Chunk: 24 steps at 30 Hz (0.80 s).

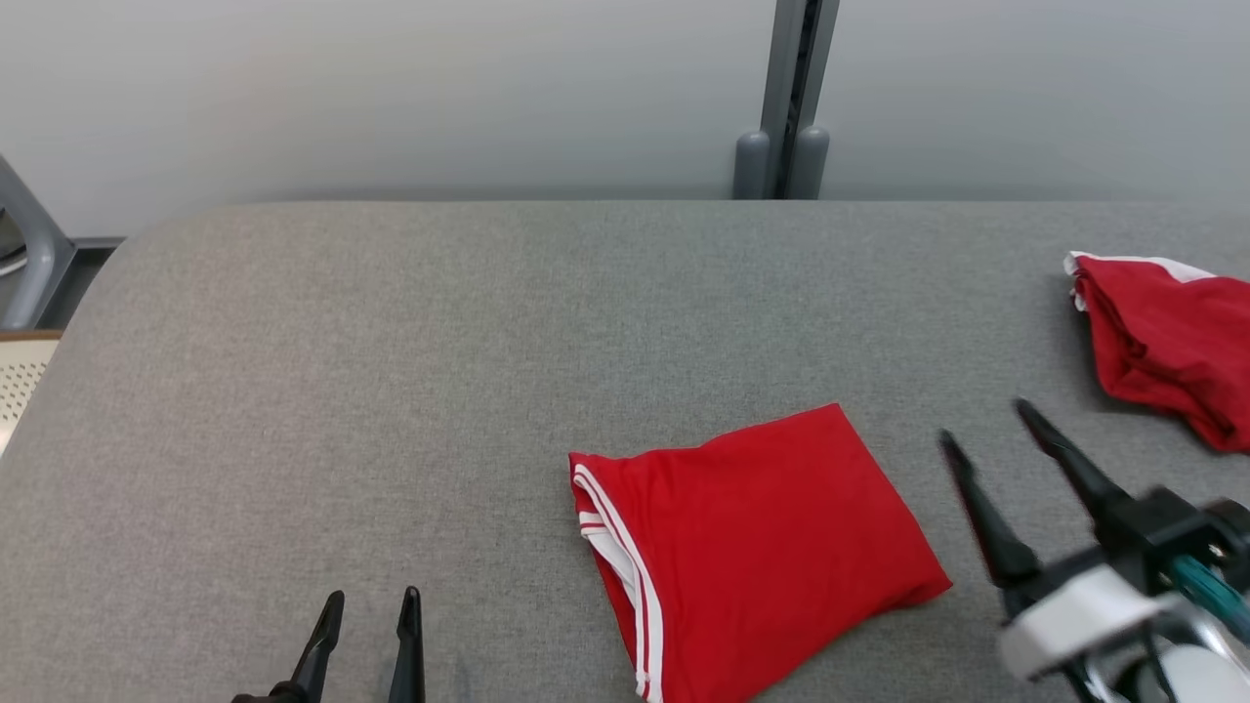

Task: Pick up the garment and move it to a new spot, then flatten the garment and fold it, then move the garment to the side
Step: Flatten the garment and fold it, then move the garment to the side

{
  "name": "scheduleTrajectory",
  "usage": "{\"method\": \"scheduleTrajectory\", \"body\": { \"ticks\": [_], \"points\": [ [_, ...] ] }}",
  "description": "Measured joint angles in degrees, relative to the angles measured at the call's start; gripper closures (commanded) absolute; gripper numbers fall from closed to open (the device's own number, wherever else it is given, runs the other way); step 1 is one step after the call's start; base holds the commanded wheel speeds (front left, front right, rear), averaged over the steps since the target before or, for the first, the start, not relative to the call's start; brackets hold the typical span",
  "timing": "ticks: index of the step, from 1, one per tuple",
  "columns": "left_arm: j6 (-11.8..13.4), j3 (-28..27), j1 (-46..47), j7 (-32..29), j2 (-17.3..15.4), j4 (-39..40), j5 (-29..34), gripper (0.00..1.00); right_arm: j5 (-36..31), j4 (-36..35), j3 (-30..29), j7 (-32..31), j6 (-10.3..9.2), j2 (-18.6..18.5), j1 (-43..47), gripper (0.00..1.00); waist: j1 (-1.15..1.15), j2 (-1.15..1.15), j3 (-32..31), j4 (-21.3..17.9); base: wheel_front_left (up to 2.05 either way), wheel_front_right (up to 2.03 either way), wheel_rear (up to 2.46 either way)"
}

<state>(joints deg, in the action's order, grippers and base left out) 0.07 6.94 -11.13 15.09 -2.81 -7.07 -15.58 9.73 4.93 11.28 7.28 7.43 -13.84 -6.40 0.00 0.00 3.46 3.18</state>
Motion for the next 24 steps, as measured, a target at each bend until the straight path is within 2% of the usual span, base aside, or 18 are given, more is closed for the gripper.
{"method": "scheduleTrajectory", "body": {
  "ticks": [3,5,9,16,24],
  "points": [
    [0.0,-0.7,-0.4,0.0,0.0,0.3,1.0,0.0,-4.1,3.6,-4.0,5.7,0.0,-0.8,3.5,0.0,0.0,0.0,-1.4,-0.4,0.0,0.0,0.0],
    [0.0,-0.9,-0.6,0.0,0.0,0.4,1.2,0.0,-5.3,4.5,-4.4,6.7,0.0,-1.1,4.6,0.0,0.0,0.0,-2.0,-0.4,0.0,0.0,0.0],
    [0.1,-1.6,-1.7,0.0,0.0,1.0,1.6,0.0,-6.9,4.5,-8.8,7.5,0.05,-0.4,7.7,0.0,0.0,0.0,-3.9,-0.3,0.0,0.0,0.0],
    [-1.8,-2.0,-2.9,0.0,-0.1,1.0,2.4,0.0,-8.7,0.7,-17.2,7.7,0.05,5.2,14.0,0.0,0.0,0.0,-6.0,0.6,0.0,0.0,0.0],
    [-4.6,-2.4,-3.9,0.0,0.0,1.0,3.0,0.0,-8.8,-0.3,-19.1,7.7,0.05,9.1,15.9,0.0,0.0,0.0,-6.8,0.5,0.0,0.0,0.0]
  ]
}}
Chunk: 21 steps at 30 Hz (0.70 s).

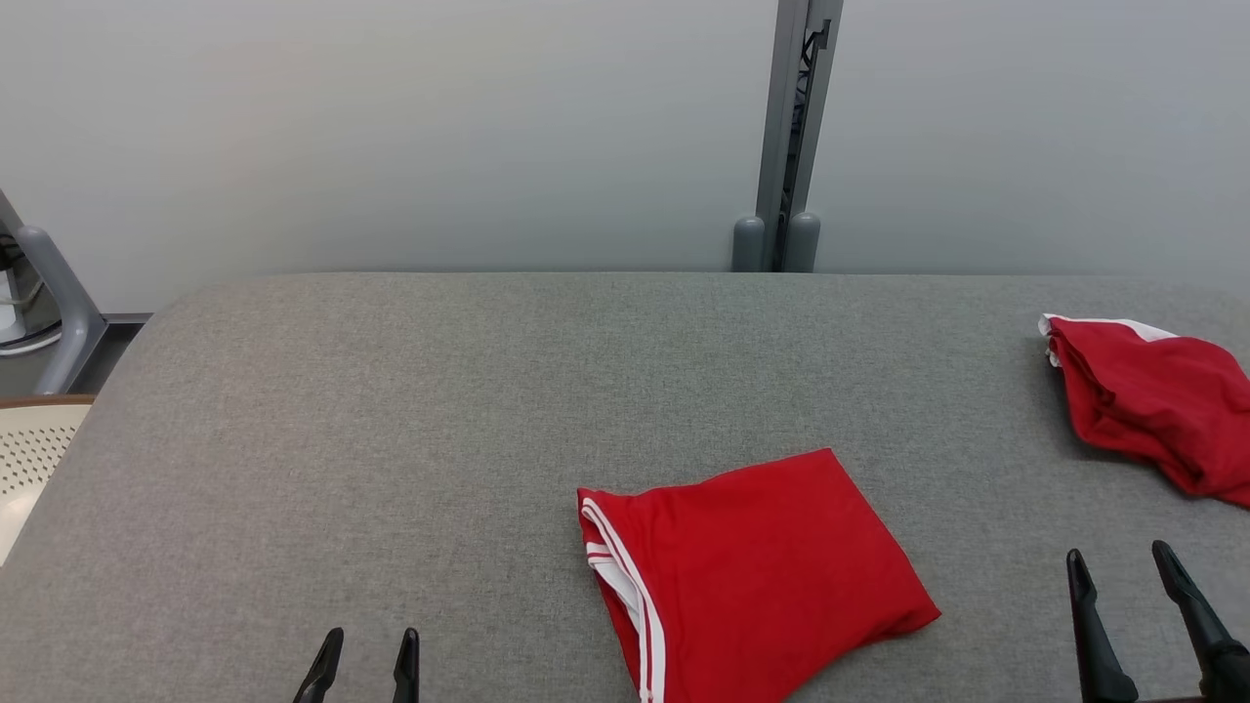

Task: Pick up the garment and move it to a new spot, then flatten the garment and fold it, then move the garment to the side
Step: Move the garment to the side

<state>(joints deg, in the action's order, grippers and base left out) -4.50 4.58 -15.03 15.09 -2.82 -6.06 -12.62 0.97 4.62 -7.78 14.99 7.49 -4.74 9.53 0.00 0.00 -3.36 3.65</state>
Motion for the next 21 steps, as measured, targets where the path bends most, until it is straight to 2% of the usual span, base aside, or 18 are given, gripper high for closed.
{"method": "scheduleTrajectory", "body": {
  "ticks": [8,12,17,21],
  "points": [
    [-0.5,-0.4,0.0,0.0,0.0,0.0,0.3,0.0,0.1,-0.3,0.6,0.0,0.0,0.6,-0.5,0.0,0.0,0.0,-0.3,0.7,0.0,0.0,0.0],
    [-0.5,-0.4,0.0,0.0,0.0,0.0,0.4,0.0,2.1,-0.1,2.1,0.0,0.0,-0.3,-2.4,0.0,0.0,0.0,-0.2,1.5,0.0,0.0,0.0],
    [-0.6,0.0,0.0,0.0,0.0,0.1,0.0,0.0,5.3,6.5,7.5,0.0,0.0,-4.5,-7.5,0.0,0.0,0.0,0.2,2.9,0.0,0.0,0.0],
    [-0.6,0.3,0.1,0.0,0.0,0.1,-0.6,0.0,8.9,12.3,12.5,-5.9,0.0,-6.8,-14.8,0.0,0.0,0.0,1.1,4.0,0.0,0.0,0.0]
  ]
}}
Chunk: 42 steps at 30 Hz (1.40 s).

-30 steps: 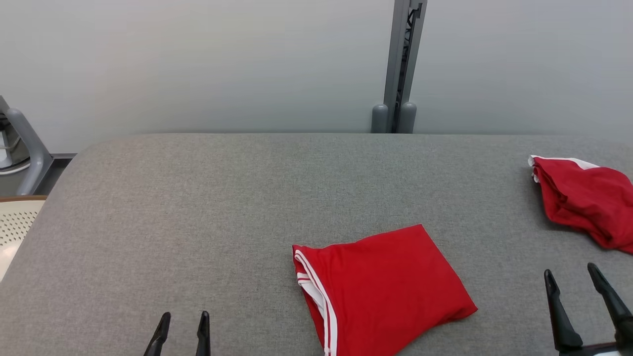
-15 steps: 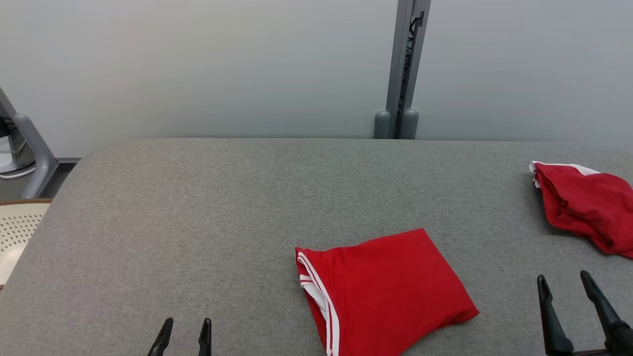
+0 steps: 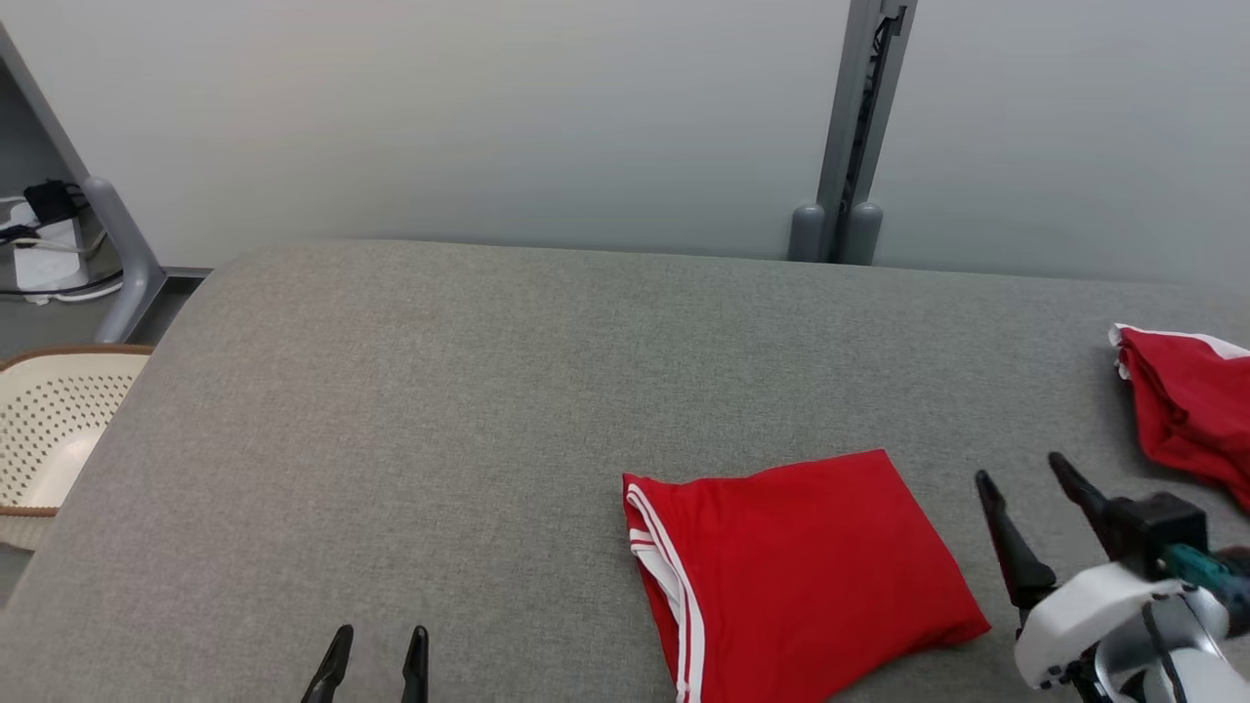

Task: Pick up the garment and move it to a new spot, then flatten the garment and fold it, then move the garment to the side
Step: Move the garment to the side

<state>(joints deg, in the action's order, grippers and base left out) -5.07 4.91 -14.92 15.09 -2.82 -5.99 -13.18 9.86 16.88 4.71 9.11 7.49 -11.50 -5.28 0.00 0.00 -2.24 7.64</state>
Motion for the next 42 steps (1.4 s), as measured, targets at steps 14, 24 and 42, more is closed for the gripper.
{"method": "scheduleTrajectory", "body": {
  "ticks": [14,24,42],
  "points": [
    [-0.4,1.2,3.8,0.0,0.0,-0.4,-1.1,0.0,7.1,16.9,8.5,-16.9,0.01,-3.6,-12.8,0.0,0.0,0.0,5.8,4.7,0.0,0.0,0.0],
    [-0.5,1.0,6.4,0.0,0.0,-0.5,-1.1,0.0,12.9,20.5,13.6,-21.6,0.01,-3.4,-16.6,0.66,0.0,0.0,9.6,4.9,0.0,0.0,0.0],
    [-1.3,0.8,10.1,0.0,0.0,0.3,-1.0,0.0,18.0,14.6,6.8,-26.9,0.01,-15.9,-36.0,1.0,0.0,0.0,13.9,-2.1,0.0,0.0,0.0]
  ]
}}
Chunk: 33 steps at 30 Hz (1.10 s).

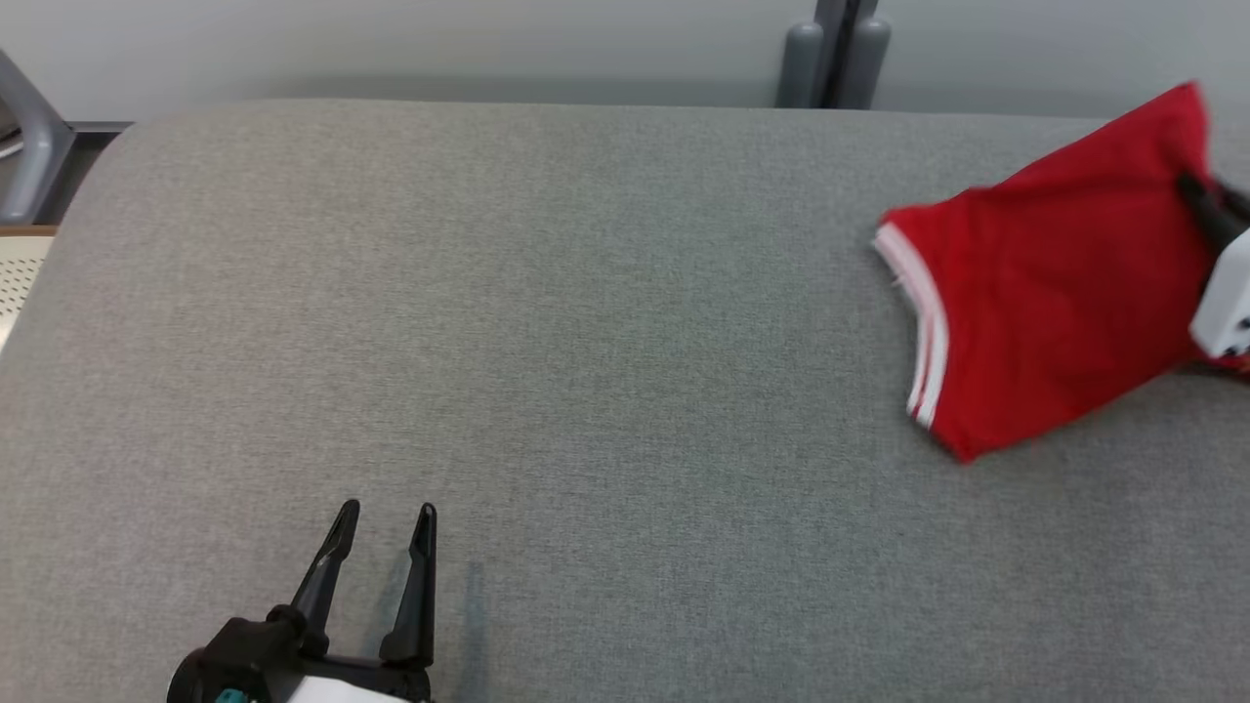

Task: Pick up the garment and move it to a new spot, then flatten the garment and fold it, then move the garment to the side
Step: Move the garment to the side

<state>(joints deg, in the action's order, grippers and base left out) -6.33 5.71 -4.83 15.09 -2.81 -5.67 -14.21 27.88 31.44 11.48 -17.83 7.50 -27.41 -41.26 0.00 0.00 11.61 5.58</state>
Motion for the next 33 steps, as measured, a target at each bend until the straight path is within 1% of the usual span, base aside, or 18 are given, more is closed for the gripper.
{"method": "scheduleTrajectory", "body": {
  "ticks": [4,5,7,11,18,19,20,21,26,33],
  "points": [
    [-0.2,0.4,1.2,0.0,0.0,0.6,-0.2,0.0,-2.8,0.7,-4.2,-2.3,0.0,-1.7,-2.6,1.0,0.0,0.0,1.1,-1.0,0.0,0.0,0.0],
    [-0.2,0.4,1.2,0.0,0.0,0.6,-0.2,0.0,-2.8,0.7,-4.2,-2.3,0.0,-1.7,-2.6,1.0,0.0,0.0,1.1,-1.0,0.0,0.0,0.0],
    [-0.2,0.6,1.5,0.0,0.0,0.7,-0.4,0.0,-4.2,0.8,-6.0,-3.3,0.0,-2.2,-3.5,1.0,0.0,0.0,1.6,-1.2,0.0,0.0,0.0],
    [-0.5,1.0,1.7,0.0,0.0,0.7,-0.4,0.0,-7.2,0.9,-8.6,-5.0,0.0,-2.6,-4.3,1.0,0.0,0.0,2.3,-1.5,0.0,0.0,0.0],
    [-0.7,1.2,2.0,0.0,0.0,0.6,0.0,0.0,-13.7,2.1,-13.8,-5.9,0.0,-3.0,-5.2,1.0,0.0,0.0,3.1,-1.4,0.0,0.0,0.0],
    [-0.7,1.1,2.0,0.0,0.0,0.6,0.0,0.0,-15.1,2.1,-14.4,-5.9,0.0,-3.0,-5.2,0.76,0.0,0.0,3.1,-1.4,0.0,0.0,0.0],
    [-0.7,1.0,2.0,0.0,0.0,0.6,0.0,0.0,-16.6,1.8,-14.9,-5.7,0.0,-3.0,-5.0,0.67,0.0,0.0,3.2,-1.4,0.0,0.0,0.0],
    [-0.7,1.0,2.0,0.0,0.0,0.6,0.1,0.0,-18.2,1.4,-15.0,-5.3,0.0,-3.2,-4.8,0.0,0.0,0.0,3.2,-1.5,0.0,0.0,0.0],
    [-0.7,0.3,1.4,0.0,0.0,0.6,0.1,0.0,-22.6,-1.9,-16.8,-4.0,0.0,-3.7,-1.7,0.0,0.0,0.0,2.7,-2.2,0.0,0.0,0.0],
    [-0.7,-0.9,-0.6,0.0,0.0,0.7,0.3,0.0,-22.9,-9.3,-18.1,-1.5,0.0,-4.3,3.5,0.0,0.0,0.0,1.3,-4.2,0.0,0.0,0.0]
  ]
}}
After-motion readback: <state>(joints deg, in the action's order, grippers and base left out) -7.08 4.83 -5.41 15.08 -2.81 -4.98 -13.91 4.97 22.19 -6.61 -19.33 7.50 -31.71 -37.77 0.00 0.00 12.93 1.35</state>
